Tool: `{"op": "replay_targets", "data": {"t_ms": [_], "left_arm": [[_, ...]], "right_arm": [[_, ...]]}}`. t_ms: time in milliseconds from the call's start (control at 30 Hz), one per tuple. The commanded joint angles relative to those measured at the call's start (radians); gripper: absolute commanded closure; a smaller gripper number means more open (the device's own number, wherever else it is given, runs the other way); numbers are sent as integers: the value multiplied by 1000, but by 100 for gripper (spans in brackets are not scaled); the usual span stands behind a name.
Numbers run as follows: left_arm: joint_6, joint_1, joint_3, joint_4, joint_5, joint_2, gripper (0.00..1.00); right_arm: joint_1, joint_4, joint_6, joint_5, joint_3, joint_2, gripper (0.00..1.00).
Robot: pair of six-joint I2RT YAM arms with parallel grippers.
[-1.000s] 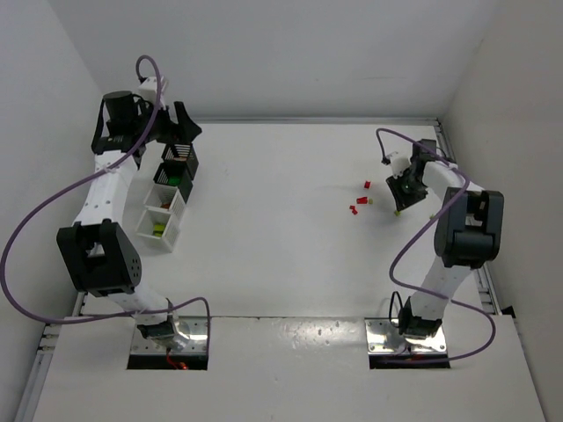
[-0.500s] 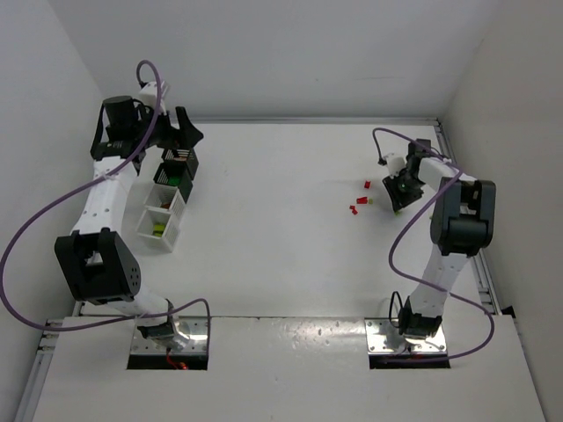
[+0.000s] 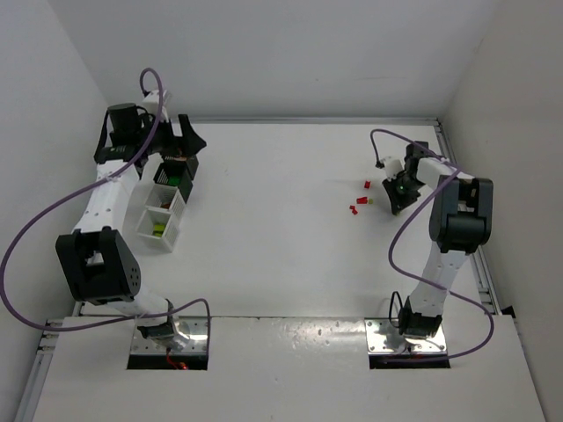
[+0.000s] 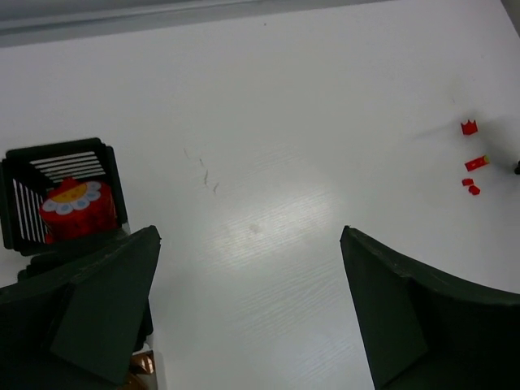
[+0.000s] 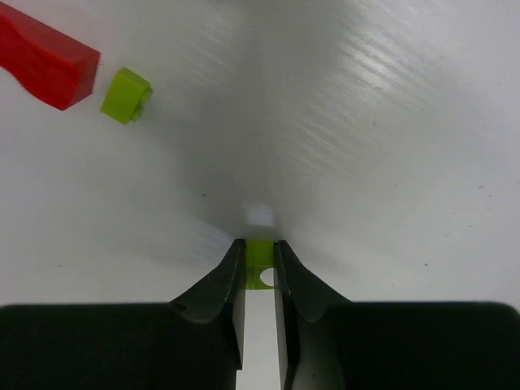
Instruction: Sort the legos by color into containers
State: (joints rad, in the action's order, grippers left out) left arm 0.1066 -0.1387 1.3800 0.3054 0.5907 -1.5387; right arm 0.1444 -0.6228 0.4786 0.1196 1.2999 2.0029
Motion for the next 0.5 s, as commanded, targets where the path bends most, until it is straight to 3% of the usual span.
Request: {"op": "replay_targets", "data": {"t_ms": [0,133,267,333,467], "left_arm": [[27,7,-35,-12,49,44,0],[51,-2,-139,-34,216,67,0],[82,-2,-228,-58,342,86,4],[91,8,-258,-58,420,86,12],[102,71,-282,-58,482,86,18]], "right_arm": [[-12,-49,9,78,42,-42,85],[-22,-152,-61,308,128,-69,91],[-83,-198,-187,681,162,-114,95],[-114,-146,-317,821,162,-139,95],[-230,90,-599,951,139,-167,97]]}}
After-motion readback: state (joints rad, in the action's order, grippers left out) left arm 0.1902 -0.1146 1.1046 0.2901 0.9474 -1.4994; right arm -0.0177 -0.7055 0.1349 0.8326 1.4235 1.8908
